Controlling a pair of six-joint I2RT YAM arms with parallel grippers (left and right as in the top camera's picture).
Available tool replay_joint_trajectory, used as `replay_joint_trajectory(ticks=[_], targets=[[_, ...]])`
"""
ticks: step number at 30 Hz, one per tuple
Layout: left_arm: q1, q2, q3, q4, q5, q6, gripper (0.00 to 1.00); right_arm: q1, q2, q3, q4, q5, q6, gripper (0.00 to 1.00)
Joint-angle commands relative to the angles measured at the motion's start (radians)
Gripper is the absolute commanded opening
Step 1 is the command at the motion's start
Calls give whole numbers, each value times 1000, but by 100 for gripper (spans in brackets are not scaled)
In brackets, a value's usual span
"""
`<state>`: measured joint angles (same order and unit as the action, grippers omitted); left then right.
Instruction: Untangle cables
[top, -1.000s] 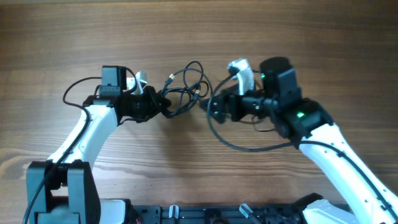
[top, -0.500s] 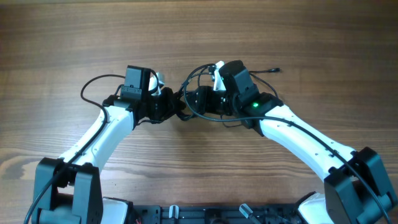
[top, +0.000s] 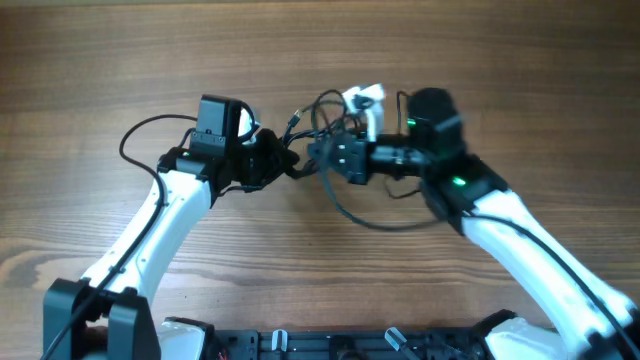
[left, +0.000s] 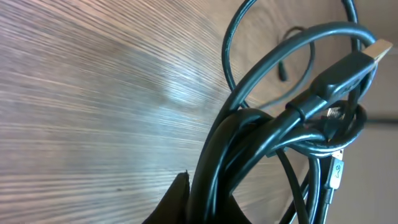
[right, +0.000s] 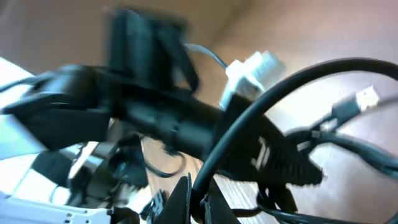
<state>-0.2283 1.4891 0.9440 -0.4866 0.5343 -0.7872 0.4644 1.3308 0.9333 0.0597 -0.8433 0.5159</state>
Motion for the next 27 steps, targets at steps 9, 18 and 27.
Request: replay_joint_trajectory(ticks=[9, 18, 27], targets=[[37, -7, -3, 50, -26, 98, 92, -47, -214, 84, -51, -234, -205, 4], [156, -17, -3, 33, 222, 148, 87, -47, -214, 84, 169, -335, -129, 4], [153, -16, -33, -124, 31, 208, 81, -247, -214, 84, 517, -27, 52, 4]])
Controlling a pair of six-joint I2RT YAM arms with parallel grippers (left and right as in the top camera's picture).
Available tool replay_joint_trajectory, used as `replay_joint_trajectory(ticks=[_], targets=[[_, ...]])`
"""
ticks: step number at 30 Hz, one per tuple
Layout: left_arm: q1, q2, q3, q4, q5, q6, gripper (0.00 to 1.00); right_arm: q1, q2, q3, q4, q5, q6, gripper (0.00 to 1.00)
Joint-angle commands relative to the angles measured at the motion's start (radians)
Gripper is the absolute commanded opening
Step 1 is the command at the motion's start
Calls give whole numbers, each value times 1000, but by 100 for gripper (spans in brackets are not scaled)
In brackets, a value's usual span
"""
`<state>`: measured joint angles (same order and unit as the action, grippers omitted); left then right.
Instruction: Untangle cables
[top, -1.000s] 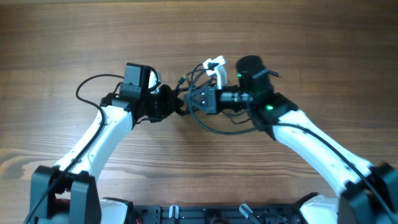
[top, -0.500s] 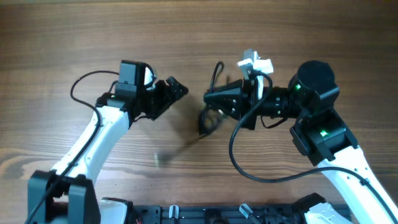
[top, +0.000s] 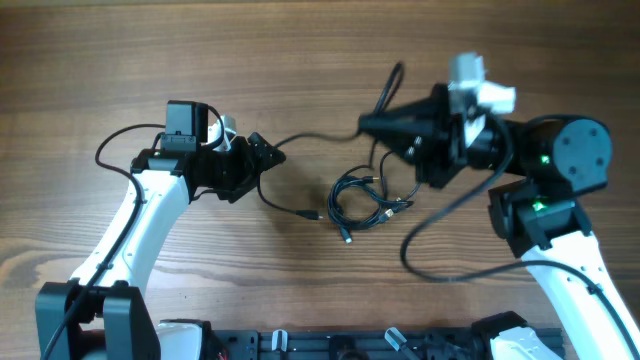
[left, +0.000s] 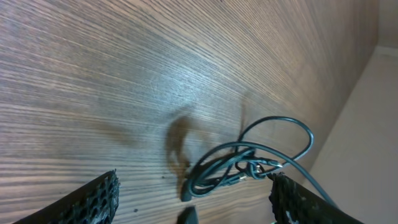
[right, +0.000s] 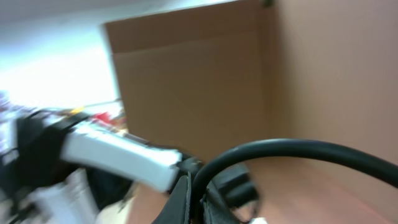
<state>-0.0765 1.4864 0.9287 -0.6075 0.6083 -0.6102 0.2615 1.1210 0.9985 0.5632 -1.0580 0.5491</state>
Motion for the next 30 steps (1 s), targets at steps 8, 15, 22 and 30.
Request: replay_joint_trajectory(ticks=[8, 15, 22, 30], targets=[[-6, -13, -74, -2, -83, 31, 84, -315, 73, 18, -113, 825, -34, 4], [-7, -11, -78, -6, -83, 31, 83, -437, 170, 18, -628, 1367, -48, 4], [-74, -11, -78, -1, -96, 31, 84, -526, 436, 18, -798, 1711, -50, 5], [-90, -11, -78, 4, -121, 27, 84, -584, 516, 18, -784, 1427, -53, 80]])
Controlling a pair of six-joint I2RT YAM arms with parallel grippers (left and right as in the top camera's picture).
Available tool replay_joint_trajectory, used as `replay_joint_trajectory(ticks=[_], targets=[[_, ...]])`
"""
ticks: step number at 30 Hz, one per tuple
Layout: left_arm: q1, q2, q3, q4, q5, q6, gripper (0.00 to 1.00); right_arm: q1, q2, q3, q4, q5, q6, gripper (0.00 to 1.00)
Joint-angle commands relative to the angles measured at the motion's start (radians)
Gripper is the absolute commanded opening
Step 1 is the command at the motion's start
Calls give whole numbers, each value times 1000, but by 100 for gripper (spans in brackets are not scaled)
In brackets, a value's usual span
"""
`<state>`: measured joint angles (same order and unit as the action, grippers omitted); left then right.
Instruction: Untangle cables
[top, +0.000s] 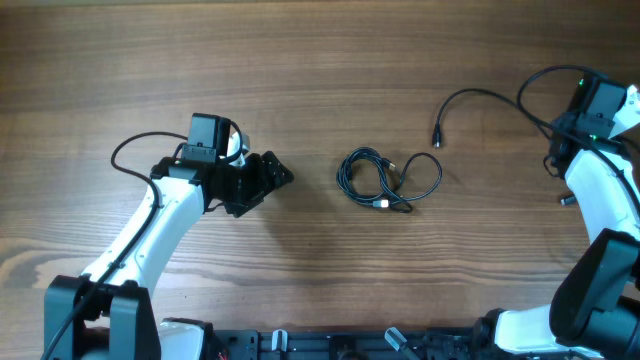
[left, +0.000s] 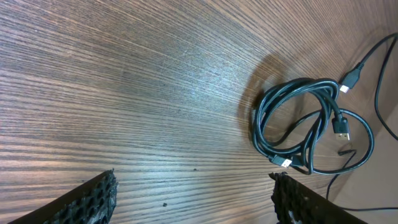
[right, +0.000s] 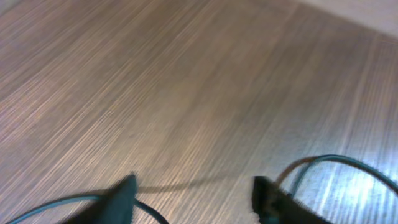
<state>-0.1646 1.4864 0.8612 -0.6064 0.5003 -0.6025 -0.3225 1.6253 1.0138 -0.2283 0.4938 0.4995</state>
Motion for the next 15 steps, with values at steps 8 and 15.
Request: replay_joint_trajectory(ticks=[8, 15], targets=[[-2, -11, -11, 3, -13, 19, 86, 1, 11, 3, 150, -934, -265, 100], [-2, -11, -11, -1, -13, 19, 88, 24, 9, 154, -145, -618, -63, 99]])
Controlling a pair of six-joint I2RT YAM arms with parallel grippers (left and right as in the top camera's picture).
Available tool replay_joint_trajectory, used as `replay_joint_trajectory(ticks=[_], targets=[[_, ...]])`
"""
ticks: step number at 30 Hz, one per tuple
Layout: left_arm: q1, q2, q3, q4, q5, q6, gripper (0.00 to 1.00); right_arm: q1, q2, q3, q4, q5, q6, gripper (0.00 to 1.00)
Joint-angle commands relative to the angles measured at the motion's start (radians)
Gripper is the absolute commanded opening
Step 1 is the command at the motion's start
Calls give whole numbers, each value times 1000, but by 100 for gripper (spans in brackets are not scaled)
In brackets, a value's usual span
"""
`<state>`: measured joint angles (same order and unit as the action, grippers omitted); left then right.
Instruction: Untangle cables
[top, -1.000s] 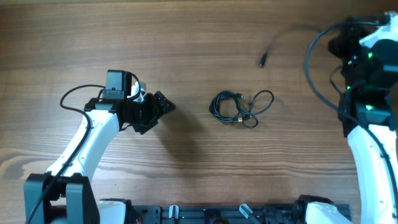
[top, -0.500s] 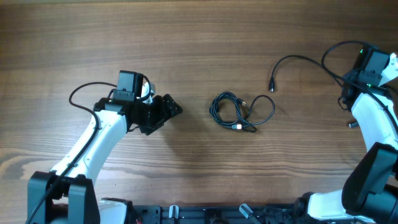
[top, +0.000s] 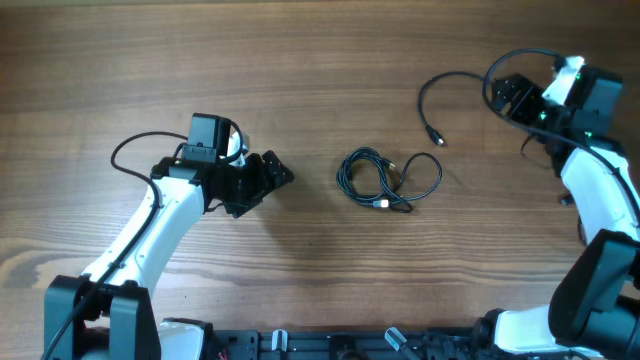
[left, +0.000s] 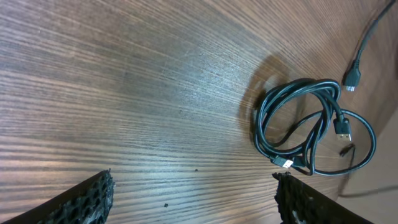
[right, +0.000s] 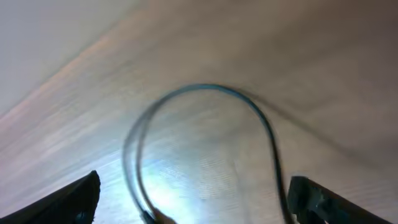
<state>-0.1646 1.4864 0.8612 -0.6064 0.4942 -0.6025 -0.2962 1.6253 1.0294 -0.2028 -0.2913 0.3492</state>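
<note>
A coiled bundle of black cables (top: 345, 178) lies at mid-table; the left wrist view shows it ahead as the bundle (left: 260, 121). A single black cable lies apart at the upper right, its plug (top: 437, 139) pointing toward the bundle. My left gripper (top: 279, 171) rests open to the left of the bundle, nothing between its fingers (left: 84, 200). My right gripper (top: 500, 95) is open over a loop of the single cable (right: 205, 87), which lies between its spread fingers (right: 74, 199). That view is blurred.
The wooden table (top: 320, 60) carries nothing else. The arms' black bases sit along the near edge (top: 330, 345). The single cable's plug (left: 351, 81) shows just beyond the bundle in the left wrist view.
My right gripper has moved from the far right edge inward and turned toward the left, still open. The single cable now curves differently. The left arm and the bundle are unchanged.
Both grippers were shut on the tangle, close together at mid-table. Then the left was open, the bundle lay on the table, and the right held one cable up. Then the right was open at the far right, that cable lying apart from the bundle, as now.
</note>
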Motion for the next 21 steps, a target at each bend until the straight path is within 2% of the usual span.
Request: replay_joint_trajectory(ticks=[1, 2, 4, 7, 8, 9, 10, 13, 15, 18, 21], targets=[[-2, -11, -11, 0, -6, 19, 88, -2, 9, 241, -308, 188, 53, 100], [-2, -11, -11, 3, -6, 19, 86, -5, 9, 390, -459, 190, 16, 100], [-2, -11, -11, 2, -6, 19, 80, -5, 9, 573, -597, 190, -23, 100], [-2, -11, -11, -1, -6, 19, 80, -6, 21, 614, -595, 186, -61, 98], [-2, -11, -11, -5, -6, 19, 80, -10, 31, 614, -554, 187, -61, 72], [-2, -11, -11, -14, -6, 19, 80, -23, 32, 616, -497, 188, -57, 21], [-2, -11, -11, -26, -6, 20, 80, -35, 31, 637, -472, 193, -41, 4], [-2, -11, -11, -39, -15, 23, 79, -79, 32, 808, -338, 197, -61, 4], [-2, -11, -11, -29, -15, 22, 79, -89, 37, 832, -260, 189, -53, 4], [-2, -11, -11, -27, -17, 19, 79, -84, 131, 832, -424, 207, -50, 4], [-2, -11, -11, -43, -16, 18, 79, -96, 332, 831, -604, 314, -93, 4]])
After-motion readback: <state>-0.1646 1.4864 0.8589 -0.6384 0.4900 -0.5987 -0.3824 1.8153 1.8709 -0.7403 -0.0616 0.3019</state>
